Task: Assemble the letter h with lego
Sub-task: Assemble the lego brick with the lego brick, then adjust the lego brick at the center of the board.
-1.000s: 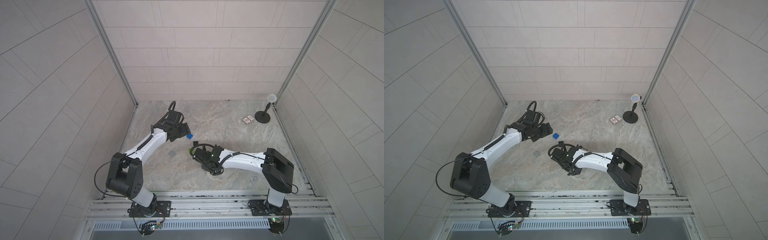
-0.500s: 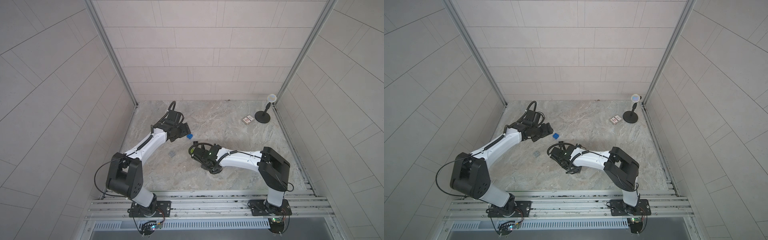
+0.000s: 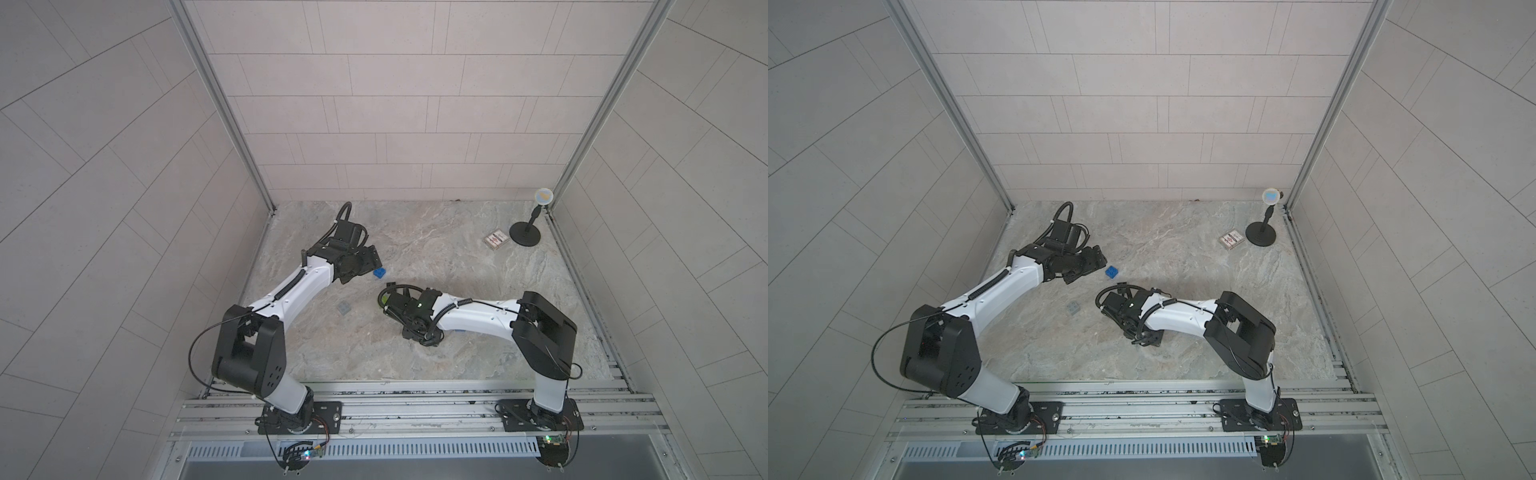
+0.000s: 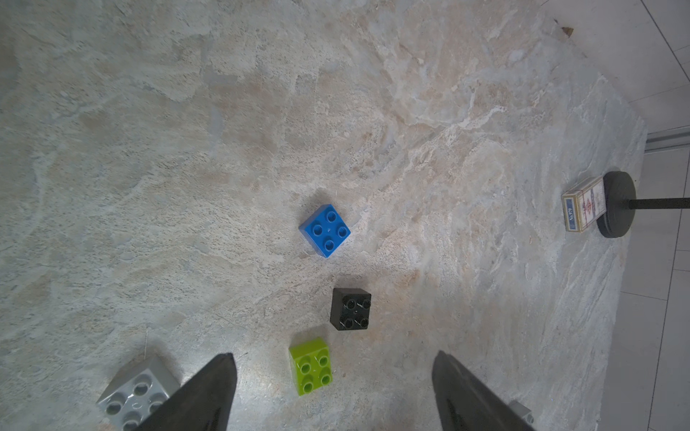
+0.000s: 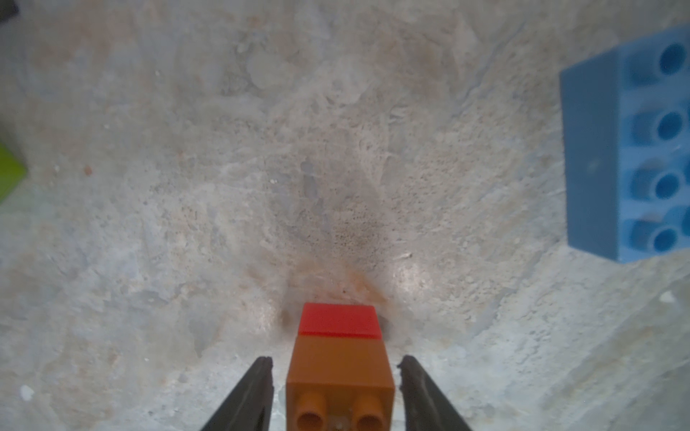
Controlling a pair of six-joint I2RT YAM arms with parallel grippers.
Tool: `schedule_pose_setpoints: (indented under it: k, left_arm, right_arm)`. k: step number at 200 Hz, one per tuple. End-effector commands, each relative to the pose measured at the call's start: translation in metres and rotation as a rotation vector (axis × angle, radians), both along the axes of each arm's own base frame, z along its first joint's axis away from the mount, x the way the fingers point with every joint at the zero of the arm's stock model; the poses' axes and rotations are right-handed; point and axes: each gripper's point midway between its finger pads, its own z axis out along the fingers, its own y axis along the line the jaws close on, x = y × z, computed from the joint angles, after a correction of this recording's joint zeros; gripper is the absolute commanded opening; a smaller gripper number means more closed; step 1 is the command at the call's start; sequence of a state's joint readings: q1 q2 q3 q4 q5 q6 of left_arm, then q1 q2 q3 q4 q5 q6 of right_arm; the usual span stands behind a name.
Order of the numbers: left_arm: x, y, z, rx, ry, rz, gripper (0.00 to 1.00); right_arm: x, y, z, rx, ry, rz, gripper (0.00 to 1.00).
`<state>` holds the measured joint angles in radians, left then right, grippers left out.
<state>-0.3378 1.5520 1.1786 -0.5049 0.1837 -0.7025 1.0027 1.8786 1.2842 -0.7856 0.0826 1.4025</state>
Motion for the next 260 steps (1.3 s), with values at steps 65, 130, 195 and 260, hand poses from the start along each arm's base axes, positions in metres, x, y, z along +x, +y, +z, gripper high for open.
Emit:
schedule_pose_setpoints:
  k: [65, 130, 195, 260]
  left_arm:
    - [-0.004, 0.006, 0.039, -0.005, -0.114, -0.015, 0.86]
    - [-0.057, -0.052, 0.060, 0.210, -0.238, -0.261, 0.64]
    - [-0.147, -0.129, -0.019, 0.318, -0.069, -0.607, 0.25]
    - [-0.169, -0.167, -0.067, 0.349, 0.067, -0.680, 0.10]
  right_arm:
    - [0.020, -0.014, 0.104, 0.121, -0.328, 0.232, 1.00]
    - [0.049, -0.112, 0.141, 0.294, -0.610, 0.178, 0.92]
    - [0.050, -0.184, 0.075, 0.168, -0.666, 0.062, 0.75]
    - [0.050, -0.181, 0.075, 0.199, -0.660, 0.072, 0.70]
